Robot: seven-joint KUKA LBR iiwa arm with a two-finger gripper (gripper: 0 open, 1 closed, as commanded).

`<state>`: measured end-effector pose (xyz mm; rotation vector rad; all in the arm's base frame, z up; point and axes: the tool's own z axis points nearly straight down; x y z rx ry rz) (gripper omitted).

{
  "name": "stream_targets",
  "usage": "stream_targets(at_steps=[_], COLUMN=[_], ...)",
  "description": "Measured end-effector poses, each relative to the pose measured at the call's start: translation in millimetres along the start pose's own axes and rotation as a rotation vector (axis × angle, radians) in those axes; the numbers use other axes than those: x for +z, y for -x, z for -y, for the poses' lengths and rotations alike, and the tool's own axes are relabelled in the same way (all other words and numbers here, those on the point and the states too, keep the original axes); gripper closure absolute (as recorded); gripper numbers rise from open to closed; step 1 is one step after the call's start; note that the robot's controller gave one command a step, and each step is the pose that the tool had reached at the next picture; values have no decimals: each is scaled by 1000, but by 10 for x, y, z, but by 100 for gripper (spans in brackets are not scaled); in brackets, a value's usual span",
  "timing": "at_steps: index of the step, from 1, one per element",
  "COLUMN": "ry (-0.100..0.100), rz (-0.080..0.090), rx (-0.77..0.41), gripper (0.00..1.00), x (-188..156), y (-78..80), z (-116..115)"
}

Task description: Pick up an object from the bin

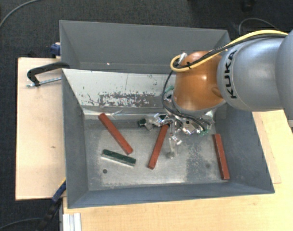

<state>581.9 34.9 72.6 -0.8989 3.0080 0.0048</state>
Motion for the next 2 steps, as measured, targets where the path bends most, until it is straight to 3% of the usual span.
stream_targets(at_steps=[1, 2], ry=[-2, -9], rz=[0, 11], rx=[3, 42], gripper=[100, 100], x=[-4, -1564], y=[-8, -65], z=[20, -91])
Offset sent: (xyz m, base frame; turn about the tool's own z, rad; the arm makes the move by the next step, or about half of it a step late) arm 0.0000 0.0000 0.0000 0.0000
